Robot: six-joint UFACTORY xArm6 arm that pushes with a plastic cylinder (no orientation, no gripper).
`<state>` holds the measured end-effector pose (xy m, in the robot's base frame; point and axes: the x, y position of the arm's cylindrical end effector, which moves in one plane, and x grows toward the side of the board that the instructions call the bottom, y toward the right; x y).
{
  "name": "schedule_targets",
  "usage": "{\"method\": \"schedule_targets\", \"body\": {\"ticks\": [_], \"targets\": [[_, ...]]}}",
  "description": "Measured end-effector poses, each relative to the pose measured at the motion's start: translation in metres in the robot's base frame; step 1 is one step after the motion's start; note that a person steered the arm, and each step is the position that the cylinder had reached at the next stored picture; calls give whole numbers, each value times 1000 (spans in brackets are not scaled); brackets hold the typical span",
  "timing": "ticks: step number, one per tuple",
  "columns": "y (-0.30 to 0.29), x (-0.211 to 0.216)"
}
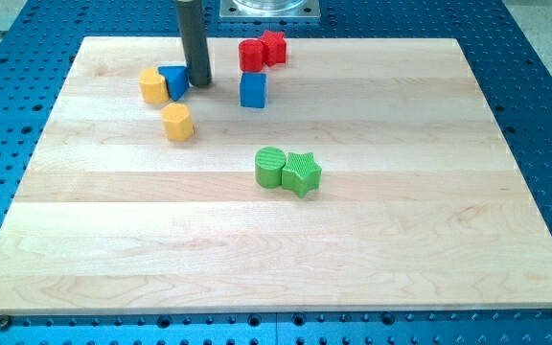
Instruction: Move the blue triangle slightly to the right
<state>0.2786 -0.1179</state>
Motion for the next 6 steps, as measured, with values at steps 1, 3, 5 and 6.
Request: {"method": "schedule_targets", "body": {"ticks": [1,3,5,6], "targets": [[-33,-7],[-137,5],[-99,44],[-116,37]]}}
